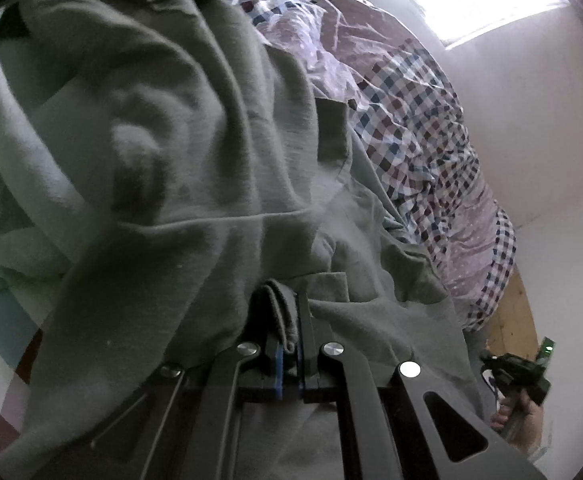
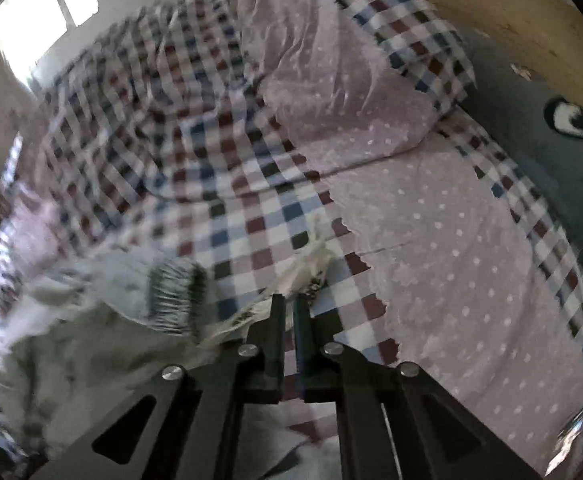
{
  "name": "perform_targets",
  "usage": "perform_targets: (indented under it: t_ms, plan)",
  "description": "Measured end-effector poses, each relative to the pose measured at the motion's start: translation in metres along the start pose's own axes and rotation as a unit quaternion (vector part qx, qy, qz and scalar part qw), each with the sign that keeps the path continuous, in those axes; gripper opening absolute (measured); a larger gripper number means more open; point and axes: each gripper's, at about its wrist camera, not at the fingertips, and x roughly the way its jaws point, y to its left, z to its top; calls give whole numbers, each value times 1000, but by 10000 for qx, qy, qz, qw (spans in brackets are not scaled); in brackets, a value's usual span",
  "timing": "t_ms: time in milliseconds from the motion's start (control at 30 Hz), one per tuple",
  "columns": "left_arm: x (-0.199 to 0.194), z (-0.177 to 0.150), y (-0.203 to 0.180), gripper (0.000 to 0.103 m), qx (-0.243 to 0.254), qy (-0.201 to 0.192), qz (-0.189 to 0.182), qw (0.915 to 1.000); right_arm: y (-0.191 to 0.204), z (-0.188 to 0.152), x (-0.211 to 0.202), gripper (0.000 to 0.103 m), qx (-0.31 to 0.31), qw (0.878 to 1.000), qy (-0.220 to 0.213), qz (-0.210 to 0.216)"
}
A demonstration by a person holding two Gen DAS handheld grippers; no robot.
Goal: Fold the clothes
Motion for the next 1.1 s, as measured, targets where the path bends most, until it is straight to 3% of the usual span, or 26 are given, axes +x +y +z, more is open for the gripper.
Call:
perform_targets:
  t_ms: [133, 200, 267, 367, 433, 567, 633, 700, 733, 800, 900, 967, 1100]
  plan:
    - [-9, 4, -3, 14, 44, 1, -140, 9999, 15, -28, -47, 9, -90, 9978, -361, 551]
    - [-19, 6, -4, 28, 21, -83, -266, 9996, 32, -55, -73, 14, -304, 9936, -505, 959]
    - [-33, 9, -4, 60, -2, -255, -411, 9988, 48, -83, -97, 35, -541, 9878, -658, 1301]
    - [-64, 15, -2, 75, 38, -734, -575, 9956, 70, -127, -125, 41, -911, 9773, -937, 1671]
    - [-82, 19, 0, 79, 167, -992, -499, 9937, 82, -155, -138, 44, -1125, 9684, -1066, 1955]
    - [-120, 32, 13, 85, 510, -1615, 126, 9855, 102, -198, -148, 49, -1557, 9478, -1169, 2526]
    - [-131, 42, 22, 85, 545, -1689, 349, 9835, 110, -212, -146, 53, -1760, 9389, -1209, 2700]
    - [-137, 52, 19, 85, 877, -1798, 681, 9774, 113, -219, -135, 55, -1636, 9379, -1309, 2766]
    - [-140, 57, 15, 85, 1155, -1887, 934, 9707, 113, -222, -132, 56, -1556, 9378, -1329, 2805]
    - [-142, 64, 4, 85, 1922, -2125, 1572, 9451, 116, -228, -120, 57, -1457, 9407, -1351, 2751]
    - [-134, 76, -3, 85, 2774, -2190, 2130, 9109, 126, -236, -105, 57, -1700, 9436, -1323, 2515]
    - [-126, 80, -2, 84, 3137, -2100, 2361, 8954, 128, -240, -101, 57, -1857, 9426, -1344, 2429]
    - [-94, 83, -3, 71, 4040, -1726, 2988, 8472, 132, -247, -92, 57, -2027, 9417, -1290, 2356]
